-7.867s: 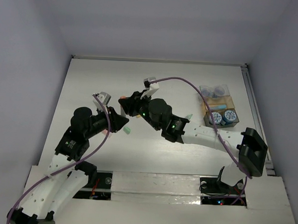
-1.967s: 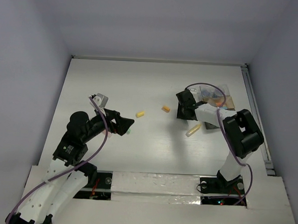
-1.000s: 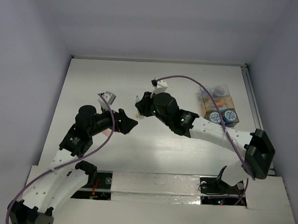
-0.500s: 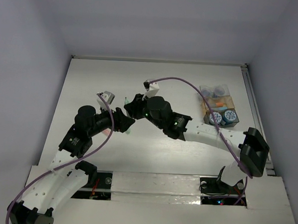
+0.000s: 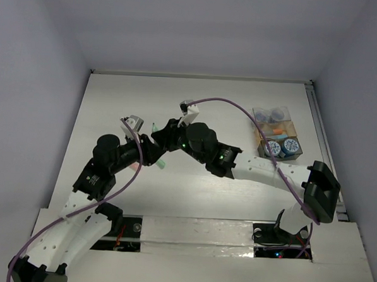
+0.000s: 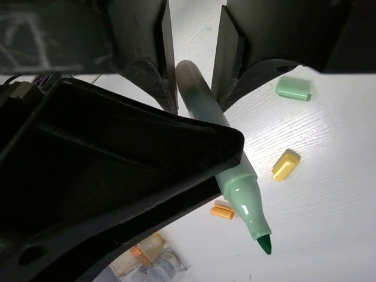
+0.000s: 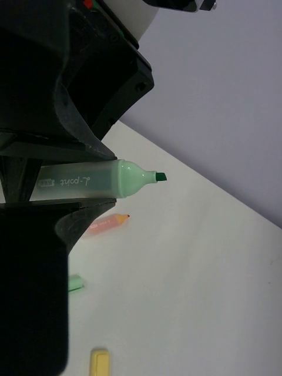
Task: Sort the stationery into containers
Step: Pick up the pen from the center of the board, then move the pen cap to the center of the board.
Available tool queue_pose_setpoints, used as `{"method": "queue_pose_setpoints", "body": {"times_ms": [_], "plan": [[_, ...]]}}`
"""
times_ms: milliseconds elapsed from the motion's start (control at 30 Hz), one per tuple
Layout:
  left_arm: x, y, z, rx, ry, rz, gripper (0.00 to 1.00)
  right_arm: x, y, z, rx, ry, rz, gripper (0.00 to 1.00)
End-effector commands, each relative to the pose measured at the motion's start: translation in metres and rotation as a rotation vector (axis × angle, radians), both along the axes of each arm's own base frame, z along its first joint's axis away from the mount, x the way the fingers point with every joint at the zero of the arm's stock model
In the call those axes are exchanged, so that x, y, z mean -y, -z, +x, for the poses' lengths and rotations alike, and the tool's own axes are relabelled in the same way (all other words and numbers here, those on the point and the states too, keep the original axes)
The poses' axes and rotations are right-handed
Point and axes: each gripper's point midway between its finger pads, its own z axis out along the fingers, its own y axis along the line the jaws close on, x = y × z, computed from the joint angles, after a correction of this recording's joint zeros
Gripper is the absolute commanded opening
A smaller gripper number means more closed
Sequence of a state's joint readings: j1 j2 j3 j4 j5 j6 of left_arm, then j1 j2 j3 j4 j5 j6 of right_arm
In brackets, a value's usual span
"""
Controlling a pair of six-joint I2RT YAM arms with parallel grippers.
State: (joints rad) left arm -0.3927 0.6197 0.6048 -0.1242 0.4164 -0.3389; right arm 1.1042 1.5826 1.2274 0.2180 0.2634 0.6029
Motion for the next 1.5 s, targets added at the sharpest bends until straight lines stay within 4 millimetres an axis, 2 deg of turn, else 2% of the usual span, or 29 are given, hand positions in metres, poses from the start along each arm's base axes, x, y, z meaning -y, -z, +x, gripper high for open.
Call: {"method": "queue_pose_setpoints", "body": {"times_ms": [0,33,267,400,467,533,600,833,933,1067,1133,1300,1367,1400,1467], "plan": [[-0.005,-0.031,0.002,0.101,-0.026,-0.027,0.25,-0.007,-0.025,-0.01,0.023,-0.036,0.098,0.03],[-0.006,-0.034,0.002,0.114,-0.036,-0.028,0.21,-0.007,-0.024,-0.011,0.021,-0.039,0.098,0.03],[-0.012,-0.041,0.002,0.142,-0.068,-0.035,0.12,-0.002,-0.017,-0.013,0.001,-0.034,0.094,0.02],[-0.013,-0.041,0.002,0.14,-0.073,-0.033,0.0,0.002,-0.012,-0.017,-0.013,-0.044,0.085,0.02],[-0.013,-0.04,0.003,0.136,-0.076,-0.031,0.02,0.003,-0.01,-0.019,-0.02,-0.045,0.081,0.01],[-0.012,-0.039,0.003,0.132,-0.073,-0.029,0.08,0.005,-0.006,-0.021,-0.028,-0.048,0.078,0.0],[-0.012,-0.038,0.003,0.128,-0.073,-0.029,0.08,0.008,-0.007,-0.022,-0.033,-0.049,0.084,0.0],[-0.014,-0.039,0.004,0.131,-0.084,-0.028,0.08,0.007,0.005,-0.028,-0.066,-0.071,0.082,0.0],[-0.016,-0.041,0.004,0.143,-0.094,-0.03,0.0,0.005,0.007,-0.03,-0.077,-0.079,0.086,0.0],[-0.016,-0.043,0.002,0.15,-0.089,-0.033,0.0,0.009,0.014,-0.029,-0.091,-0.066,0.064,0.0],[-0.015,-0.043,0.002,0.15,-0.081,-0.032,0.0,0.015,0.016,-0.026,-0.087,-0.039,0.053,0.05],[-0.011,-0.042,0.0,0.149,-0.052,-0.032,0.0,0.041,0.003,-0.018,-0.037,0.028,0.016,0.43],[-0.008,-0.042,-0.001,0.148,-0.035,-0.032,0.0,0.054,-0.002,-0.011,-0.024,0.043,0.015,0.47],[-0.008,-0.042,-0.001,0.149,-0.032,-0.03,0.0,0.062,-0.013,-0.012,-0.002,0.031,0.02,0.47],[-0.008,-0.042,-0.002,0.149,-0.032,-0.03,0.0,0.073,-0.023,-0.007,0.026,0.024,-0.007,0.48]]}}
